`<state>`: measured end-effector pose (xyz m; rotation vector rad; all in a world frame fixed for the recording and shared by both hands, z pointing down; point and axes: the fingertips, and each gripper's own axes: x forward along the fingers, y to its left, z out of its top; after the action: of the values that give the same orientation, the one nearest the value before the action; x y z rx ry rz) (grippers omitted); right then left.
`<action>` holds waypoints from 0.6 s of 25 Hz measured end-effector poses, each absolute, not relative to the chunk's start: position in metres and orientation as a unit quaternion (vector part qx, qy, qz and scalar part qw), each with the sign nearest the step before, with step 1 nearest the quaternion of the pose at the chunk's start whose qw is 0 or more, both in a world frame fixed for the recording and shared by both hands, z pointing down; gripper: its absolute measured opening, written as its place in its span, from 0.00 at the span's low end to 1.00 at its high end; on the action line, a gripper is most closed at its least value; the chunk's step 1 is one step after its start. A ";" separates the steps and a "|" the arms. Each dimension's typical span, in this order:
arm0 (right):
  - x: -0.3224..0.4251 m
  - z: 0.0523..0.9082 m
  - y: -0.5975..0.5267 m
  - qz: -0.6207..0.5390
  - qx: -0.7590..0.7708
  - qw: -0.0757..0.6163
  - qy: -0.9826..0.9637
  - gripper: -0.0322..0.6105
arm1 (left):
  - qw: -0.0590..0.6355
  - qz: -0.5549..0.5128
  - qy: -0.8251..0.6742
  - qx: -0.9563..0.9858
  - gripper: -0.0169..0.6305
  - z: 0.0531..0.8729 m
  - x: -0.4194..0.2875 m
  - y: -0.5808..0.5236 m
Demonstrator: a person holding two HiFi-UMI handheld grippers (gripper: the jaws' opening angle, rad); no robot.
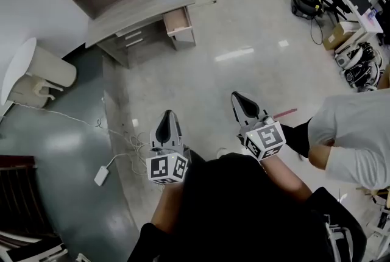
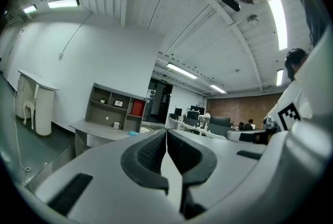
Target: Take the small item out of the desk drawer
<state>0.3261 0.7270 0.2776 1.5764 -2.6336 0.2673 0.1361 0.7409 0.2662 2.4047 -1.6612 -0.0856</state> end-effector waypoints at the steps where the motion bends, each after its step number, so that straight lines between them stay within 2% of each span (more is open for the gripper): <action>1: 0.329 0.281 0.725 0.087 0.508 0.030 -0.857 0.05 | 0.111 -0.028 -0.567 0.816 0.04 0.269 0.140 0.740; 15: 0.323 0.319 0.641 0.111 0.504 0.047 -0.855 0.05 | 0.128 -0.028 -0.544 0.829 0.04 0.301 0.144 0.634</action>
<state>0.3225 0.6414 0.3190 1.5384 -2.6083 0.3395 0.1440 0.6345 0.3012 2.4109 -1.5827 -0.0813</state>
